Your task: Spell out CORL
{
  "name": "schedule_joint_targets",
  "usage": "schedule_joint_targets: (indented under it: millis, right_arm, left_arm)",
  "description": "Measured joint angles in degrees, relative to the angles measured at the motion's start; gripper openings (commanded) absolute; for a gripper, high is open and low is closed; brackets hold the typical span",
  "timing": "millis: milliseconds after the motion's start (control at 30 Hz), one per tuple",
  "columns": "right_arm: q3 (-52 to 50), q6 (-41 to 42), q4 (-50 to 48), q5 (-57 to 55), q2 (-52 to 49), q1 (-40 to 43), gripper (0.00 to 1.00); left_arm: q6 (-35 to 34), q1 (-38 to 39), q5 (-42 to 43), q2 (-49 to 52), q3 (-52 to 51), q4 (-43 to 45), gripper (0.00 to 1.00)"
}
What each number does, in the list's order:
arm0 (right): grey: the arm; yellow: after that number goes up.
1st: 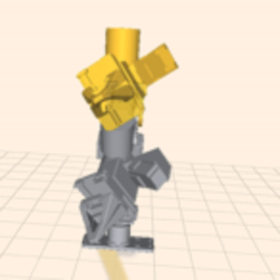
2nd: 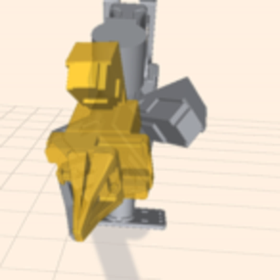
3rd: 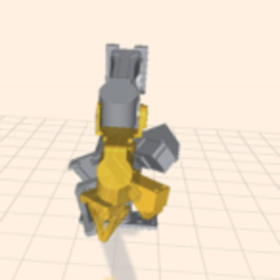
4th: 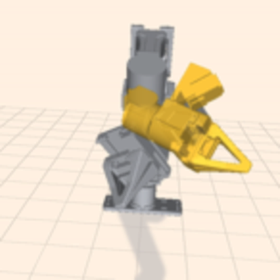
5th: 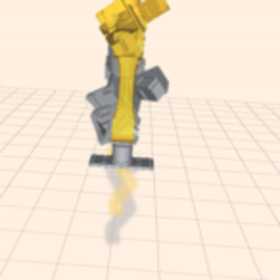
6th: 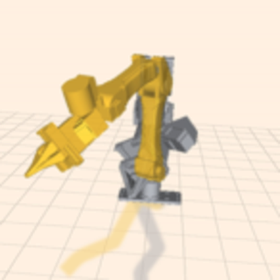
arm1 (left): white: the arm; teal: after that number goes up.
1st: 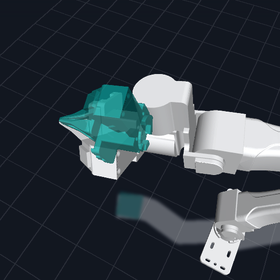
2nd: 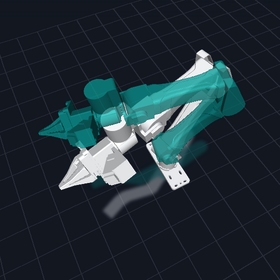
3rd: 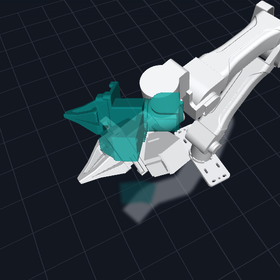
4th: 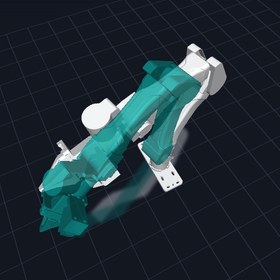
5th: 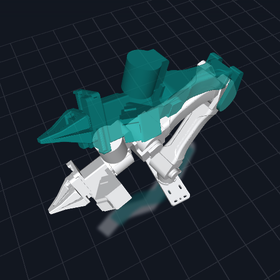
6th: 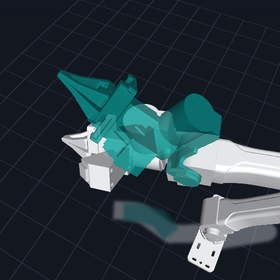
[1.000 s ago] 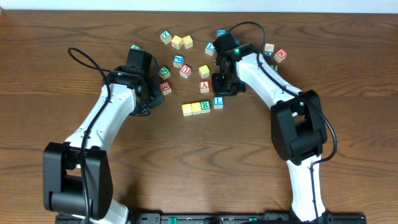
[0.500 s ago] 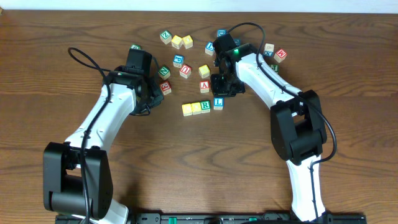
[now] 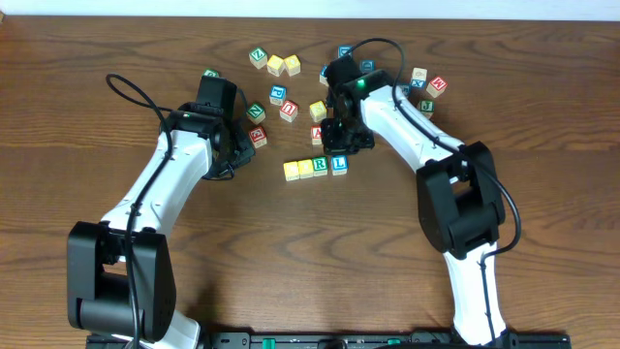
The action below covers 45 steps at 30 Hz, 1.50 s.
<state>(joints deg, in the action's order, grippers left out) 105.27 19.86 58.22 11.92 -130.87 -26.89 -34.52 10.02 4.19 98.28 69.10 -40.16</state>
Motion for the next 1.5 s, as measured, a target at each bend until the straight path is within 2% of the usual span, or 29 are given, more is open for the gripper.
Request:
schedule_joint_targets:
  millis: [700, 1100, 1500]
  right_arm:
    - [0.17, -2.27, -0.04, 3.74, 1.64, 2.58, 0.03]
    - [0.68, -2.71, 5.99, 1.29, 4.59, 5.73, 0.04]
    - [-6.16, -2.82, 4.26, -0.37, 4.59, 4.81, 0.02]
  left_arm:
    - [0.00, 1.81, -0.02, 0.00, 0.00, 0.04, 0.25]
    - [0.00, 5.05, -0.02, 4.28, -0.02, 0.11, 0.25]
    - [2.34, 5.05, 0.48, 5.09, -0.09, -1.64, 0.19]
